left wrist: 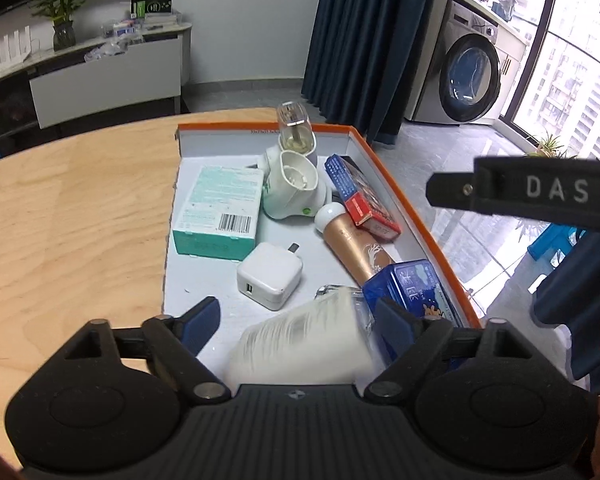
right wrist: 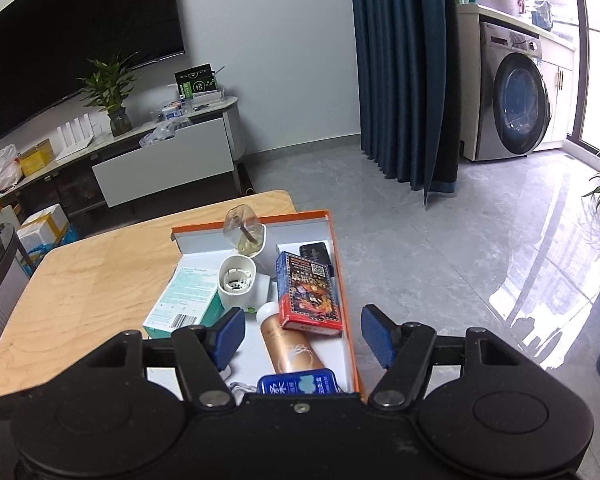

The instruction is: Organize rigid objects

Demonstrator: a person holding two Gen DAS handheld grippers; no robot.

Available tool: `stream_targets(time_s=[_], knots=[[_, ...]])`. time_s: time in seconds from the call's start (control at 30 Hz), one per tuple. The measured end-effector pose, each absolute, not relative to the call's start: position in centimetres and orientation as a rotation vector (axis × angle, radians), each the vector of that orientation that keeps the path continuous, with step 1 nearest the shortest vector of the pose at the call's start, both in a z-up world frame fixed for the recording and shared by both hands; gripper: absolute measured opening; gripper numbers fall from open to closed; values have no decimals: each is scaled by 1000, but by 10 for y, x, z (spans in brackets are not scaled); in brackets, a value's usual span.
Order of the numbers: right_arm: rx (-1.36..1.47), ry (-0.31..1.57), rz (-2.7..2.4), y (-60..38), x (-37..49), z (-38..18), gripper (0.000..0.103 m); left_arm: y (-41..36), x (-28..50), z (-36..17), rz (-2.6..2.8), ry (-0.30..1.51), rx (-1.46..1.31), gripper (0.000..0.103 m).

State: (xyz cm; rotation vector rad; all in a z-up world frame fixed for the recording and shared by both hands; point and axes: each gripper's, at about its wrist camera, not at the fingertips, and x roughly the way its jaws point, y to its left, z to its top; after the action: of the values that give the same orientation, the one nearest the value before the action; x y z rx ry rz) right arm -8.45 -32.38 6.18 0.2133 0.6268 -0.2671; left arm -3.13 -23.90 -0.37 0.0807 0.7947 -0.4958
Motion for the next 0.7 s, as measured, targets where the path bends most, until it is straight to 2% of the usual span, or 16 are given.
stream_targets(time_s=[0.37,0.7], knots=[[179,673,-234,-318,-126,69,83,-220,-55,25,-394,763,85,103],[198,713,-243,-324,-166,60,89,-210,-78,16,-368,785,95,103]])
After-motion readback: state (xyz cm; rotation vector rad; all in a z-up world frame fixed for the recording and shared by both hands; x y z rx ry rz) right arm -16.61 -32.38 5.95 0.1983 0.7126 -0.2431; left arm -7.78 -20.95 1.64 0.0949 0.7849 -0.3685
